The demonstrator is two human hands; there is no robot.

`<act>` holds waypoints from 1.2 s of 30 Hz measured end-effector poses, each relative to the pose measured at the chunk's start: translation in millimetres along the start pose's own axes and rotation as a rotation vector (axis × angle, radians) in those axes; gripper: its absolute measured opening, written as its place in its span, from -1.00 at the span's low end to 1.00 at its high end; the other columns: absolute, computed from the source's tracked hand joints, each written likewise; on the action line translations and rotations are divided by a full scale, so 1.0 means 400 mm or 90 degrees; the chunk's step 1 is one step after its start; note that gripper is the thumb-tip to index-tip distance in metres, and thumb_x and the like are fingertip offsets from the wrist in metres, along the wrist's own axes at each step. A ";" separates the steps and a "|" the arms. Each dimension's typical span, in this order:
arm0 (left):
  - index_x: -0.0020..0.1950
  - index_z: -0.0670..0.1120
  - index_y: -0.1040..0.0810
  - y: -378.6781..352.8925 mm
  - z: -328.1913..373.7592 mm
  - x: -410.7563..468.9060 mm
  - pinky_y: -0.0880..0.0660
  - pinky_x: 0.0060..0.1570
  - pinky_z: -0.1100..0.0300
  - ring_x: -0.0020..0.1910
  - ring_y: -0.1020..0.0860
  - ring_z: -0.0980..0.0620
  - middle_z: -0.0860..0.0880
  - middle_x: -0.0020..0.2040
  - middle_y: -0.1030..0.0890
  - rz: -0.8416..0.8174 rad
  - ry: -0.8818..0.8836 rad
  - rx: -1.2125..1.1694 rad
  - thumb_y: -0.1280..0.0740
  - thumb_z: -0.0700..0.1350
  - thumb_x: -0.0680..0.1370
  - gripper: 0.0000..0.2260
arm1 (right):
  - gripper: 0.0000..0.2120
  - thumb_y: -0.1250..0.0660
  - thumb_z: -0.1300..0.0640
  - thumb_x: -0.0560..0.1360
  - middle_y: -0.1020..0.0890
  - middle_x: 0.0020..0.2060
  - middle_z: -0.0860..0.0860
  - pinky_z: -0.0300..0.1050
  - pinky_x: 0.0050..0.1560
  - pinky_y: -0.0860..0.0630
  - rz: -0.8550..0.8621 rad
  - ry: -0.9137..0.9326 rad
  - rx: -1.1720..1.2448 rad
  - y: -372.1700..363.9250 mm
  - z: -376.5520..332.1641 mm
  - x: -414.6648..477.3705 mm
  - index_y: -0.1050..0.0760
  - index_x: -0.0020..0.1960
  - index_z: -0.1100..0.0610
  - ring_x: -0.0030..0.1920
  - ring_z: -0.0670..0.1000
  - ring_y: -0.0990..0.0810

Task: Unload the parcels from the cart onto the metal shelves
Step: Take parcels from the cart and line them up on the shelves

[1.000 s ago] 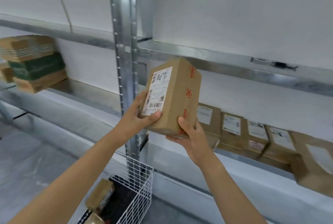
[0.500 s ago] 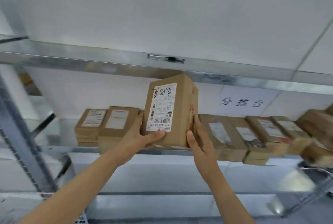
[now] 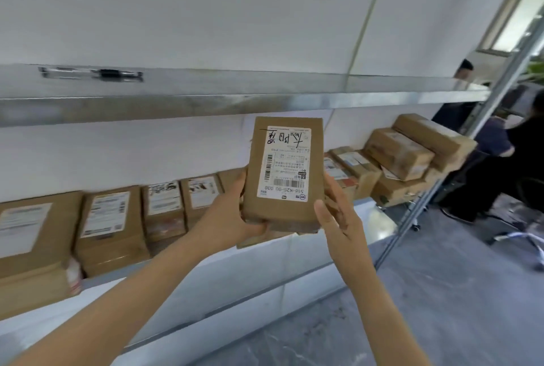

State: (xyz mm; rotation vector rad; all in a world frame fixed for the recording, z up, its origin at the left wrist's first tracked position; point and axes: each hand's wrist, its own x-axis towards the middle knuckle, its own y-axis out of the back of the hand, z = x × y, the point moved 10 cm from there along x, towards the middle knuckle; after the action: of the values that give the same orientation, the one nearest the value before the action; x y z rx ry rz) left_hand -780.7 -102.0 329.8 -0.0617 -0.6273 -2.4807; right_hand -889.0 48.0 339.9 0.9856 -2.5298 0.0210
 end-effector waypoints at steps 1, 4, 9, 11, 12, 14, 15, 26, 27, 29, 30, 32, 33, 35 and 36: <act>0.42 0.27 -0.10 -0.033 0.006 0.023 -0.47 -0.14 0.52 -0.02 -0.51 0.45 0.36 0.06 -0.51 -0.015 -0.005 0.009 -0.53 -0.16 0.35 -0.16 | -0.50 -0.30 -0.02 0.54 -0.57 0.24 -0.17 -0.23 0.17 -0.53 0.008 -0.020 0.001 0.029 0.015 0.000 -0.28 0.45 -0.16 0.23 -0.16 -0.54; 0.45 0.25 -0.10 -0.120 0.023 0.092 -0.56 0.03 0.29 0.02 -0.56 0.31 0.27 0.18 -0.53 -0.056 -0.022 0.024 -0.55 -0.09 0.32 -0.13 | -0.43 -0.34 0.20 0.51 -0.55 0.11 -0.44 -0.46 0.03 -0.47 0.033 -0.037 0.007 0.110 0.053 0.015 -0.26 0.45 -0.07 0.17 -0.32 -0.51; 0.51 0.24 0.09 -0.241 0.030 0.217 -0.42 -0.23 0.57 -0.12 -0.51 0.49 0.25 0.25 -0.45 -0.096 -0.026 0.032 -0.56 -0.06 0.32 0.01 | -0.38 -0.40 0.15 0.43 -0.56 0.16 -0.35 -0.38 0.03 -0.50 0.077 -0.074 0.021 0.241 0.127 0.075 -0.29 0.42 -0.14 0.22 -0.23 -0.51; 0.48 0.31 0.07 -0.282 0.033 0.274 -0.49 -0.08 0.45 -0.02 -0.50 0.50 0.27 0.33 -0.40 -0.111 -0.037 0.024 -0.58 -0.05 0.30 0.02 | -0.36 -0.40 0.12 0.41 -0.57 0.17 -0.29 -0.34 0.03 -0.52 0.086 -0.080 0.027 0.287 0.152 0.109 -0.29 0.43 -0.13 0.24 -0.18 -0.51; 0.46 0.35 0.03 -0.301 0.036 0.303 -0.53 0.04 0.32 0.07 -0.51 0.42 0.30 0.34 -0.38 -0.116 -0.043 0.021 -0.59 -0.06 0.29 0.00 | -0.36 -0.40 0.12 0.41 -0.58 0.18 -0.27 -0.34 0.03 -0.52 0.090 -0.081 0.029 0.310 0.164 0.126 -0.29 0.43 -0.13 0.24 -0.16 -0.51; 0.44 0.36 -0.01 -0.340 0.048 0.364 -0.52 0.17 0.14 0.20 -0.49 0.28 0.36 0.29 -0.40 -0.118 -0.052 0.025 -0.60 -0.05 0.27 -0.02 | -0.36 -0.41 0.13 0.40 -0.57 0.19 -0.25 -0.34 0.03 -0.52 0.101 -0.083 0.029 0.360 0.188 0.163 -0.29 0.42 -0.13 0.24 -0.16 -0.51; 0.46 0.32 -0.02 -0.361 0.057 0.393 -0.51 0.19 0.14 0.22 -0.47 0.29 0.35 0.28 -0.43 -0.120 -0.063 0.032 -0.60 -0.02 0.27 -0.02 | -0.36 -0.41 0.12 0.40 -0.57 0.19 -0.24 -0.33 0.05 -0.52 0.105 -0.085 0.028 0.388 0.201 0.182 -0.29 0.42 -0.13 0.25 -0.15 -0.51; 0.48 0.25 -0.09 -0.556 0.080 0.621 -0.43 0.29 0.05 0.25 -0.49 0.11 0.29 0.33 -0.38 -0.160 -0.047 0.049 -0.59 0.01 0.26 -0.06 | -0.38 -0.39 0.06 0.41 -0.54 0.26 -0.16 -0.17 0.16 -0.54 0.109 -0.121 0.010 0.616 0.335 0.349 -0.29 0.42 -0.16 0.21 -0.15 -0.54; 0.46 0.27 -0.11 -0.566 0.085 0.631 -0.42 0.31 0.05 0.27 -0.48 0.13 0.31 0.30 -0.38 -0.158 -0.045 0.049 -0.59 -0.01 0.26 -0.07 | -0.38 -0.38 0.04 0.41 -0.53 0.26 -0.17 -0.19 0.16 -0.54 0.109 -0.125 0.004 0.626 0.343 0.359 -0.29 0.42 -0.16 0.21 -0.17 -0.54; 0.43 0.30 -0.10 -0.584 0.088 0.656 -0.39 0.33 0.07 0.31 -0.42 0.19 0.36 0.24 -0.36 -0.158 -0.044 0.062 -0.60 -0.02 0.26 -0.08 | -0.37 -0.38 0.02 0.41 -0.52 0.27 -0.19 -0.22 0.17 -0.53 0.103 -0.133 -0.006 0.646 0.361 0.380 -0.27 0.44 -0.16 0.20 -0.20 -0.53; 0.42 0.31 -0.11 -0.593 0.086 0.670 -0.39 0.33 0.09 0.29 -0.42 0.20 0.39 0.22 -0.35 -0.157 -0.039 0.069 -0.60 0.00 0.25 -0.09 | -0.37 -0.38 0.01 0.41 -0.51 0.27 -0.19 -0.22 0.18 -0.52 0.100 -0.138 -0.003 0.656 0.372 0.390 -0.27 0.44 -0.16 0.19 -0.21 -0.53; 0.43 0.29 -0.13 -0.607 0.083 0.696 -0.44 0.26 0.10 0.21 -0.50 0.17 0.41 0.18 -0.36 -0.157 -0.028 0.081 -0.59 0.02 0.25 -0.10 | -0.36 -0.37 0.00 0.41 -0.51 0.28 -0.17 -0.25 0.17 -0.52 0.091 -0.144 0.008 0.675 0.396 0.410 -0.26 0.45 -0.15 0.19 -0.21 -0.53; 0.45 0.27 -0.14 -0.618 0.081 0.710 -0.47 0.22 0.12 0.15 -0.54 0.15 0.38 0.20 -0.37 -0.154 -0.021 0.090 -0.59 0.04 0.26 -0.10 | -0.36 -0.38 0.00 0.41 -0.51 0.28 -0.17 -0.28 0.14 -0.52 0.085 -0.148 0.008 0.686 0.410 0.422 -0.26 0.45 -0.14 0.19 -0.22 -0.53; 0.48 0.24 -0.12 -0.642 0.079 0.736 -0.49 0.16 0.18 0.10 -0.56 0.18 0.36 0.20 -0.36 -0.143 -0.008 0.100 -0.57 0.04 0.28 -0.10 | -0.37 -0.39 0.04 0.42 -0.52 0.24 -0.20 -0.33 0.06 -0.51 0.070 -0.152 0.002 0.710 0.436 0.453 -0.26 0.44 -0.12 0.15 -0.25 -0.54; 0.48 0.23 -0.11 -0.654 0.078 0.751 -0.48 0.16 0.21 0.14 -0.52 0.20 0.38 0.18 -0.35 -0.133 -0.007 0.100 -0.57 0.03 0.29 -0.10 | -0.38 -0.39 0.08 0.44 -0.52 0.22 -0.22 -0.34 0.03 -0.52 0.060 -0.153 0.001 0.722 0.448 0.471 -0.26 0.44 -0.11 0.13 -0.26 -0.55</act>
State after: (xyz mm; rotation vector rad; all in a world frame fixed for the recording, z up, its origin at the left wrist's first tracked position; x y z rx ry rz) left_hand -1176.5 -55.2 300.3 0.0538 -0.8704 -2.6214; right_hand -1268.8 113.6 289.9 0.9164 -2.7938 -0.0714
